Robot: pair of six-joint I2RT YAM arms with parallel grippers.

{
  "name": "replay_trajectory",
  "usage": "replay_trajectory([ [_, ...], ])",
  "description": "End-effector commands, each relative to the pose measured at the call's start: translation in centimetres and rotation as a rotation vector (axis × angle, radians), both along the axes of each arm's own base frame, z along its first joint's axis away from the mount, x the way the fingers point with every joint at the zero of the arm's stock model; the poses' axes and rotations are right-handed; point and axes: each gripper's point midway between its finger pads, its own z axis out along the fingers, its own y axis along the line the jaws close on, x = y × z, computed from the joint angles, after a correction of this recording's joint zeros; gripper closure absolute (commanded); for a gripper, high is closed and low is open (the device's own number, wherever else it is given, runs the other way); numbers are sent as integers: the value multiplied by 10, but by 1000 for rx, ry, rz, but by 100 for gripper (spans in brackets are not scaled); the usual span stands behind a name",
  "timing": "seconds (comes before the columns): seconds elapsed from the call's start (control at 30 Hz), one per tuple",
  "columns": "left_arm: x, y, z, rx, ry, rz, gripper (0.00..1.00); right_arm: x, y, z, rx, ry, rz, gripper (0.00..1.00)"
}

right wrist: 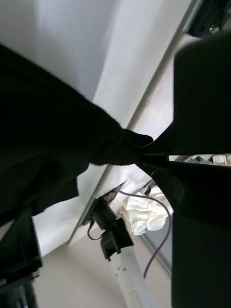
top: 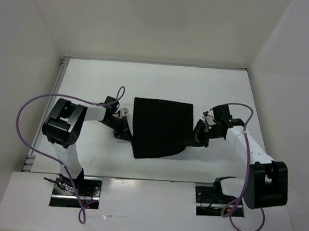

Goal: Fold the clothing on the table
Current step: Flatten the skirt out

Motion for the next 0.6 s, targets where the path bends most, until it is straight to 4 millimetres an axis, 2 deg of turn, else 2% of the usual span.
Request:
replay_trajectory([
  [0.0, 7, 8, 3, 25, -108, -32, 100, -22, 1, 20, 27, 24, 25, 88],
  [0.03, 6, 10, 8, 34, -124, -39, 100, -28, 2, 19, 23, 52, 34, 73],
  [0.1, 3, 13, 13, 49, -120, -46, 100, -42, -2, 19, -10, 82, 48, 67],
  [0.17, 3, 13, 23, 47, -140, -54, 100, -57, -10, 14, -64, 126, 58, 54],
  [0.3, 0, 14, 47, 43, -178, -69, 99, -61, -19, 7, -142, 126, 75, 53],
  [0.37, -4, 15, 50, 43, -187, -75, 90, -61, -20, 7, -151, 114, 72, 51],
  [0.4, -6, 14, 59, 23, -194, -79, 82, -56, -21, 11, -159, 102, 61, 51],
  [0.43, -11, 14, 60, 12, -201, -89, 69, -50, -22, 15, -169, 77, 56, 51],
  [0.47, -16, 12, 62, 9, -206, -100, 43, -47, -23, 16, -183, 65, 51, 50],
  [0.5, -19, 11, 70, -9, -230, -102, 34, -44, -24, 17, -191, 54, 48, 50],
  [0.53, -21, 13, 70, 3, -239, -99, 19, -42, -25, 18, -200, 44, 45, 50],
  [0.57, -21, 13, 74, 0, -262, -105, 9, -42, -25, 18, -200, 44, 45, 50],
])
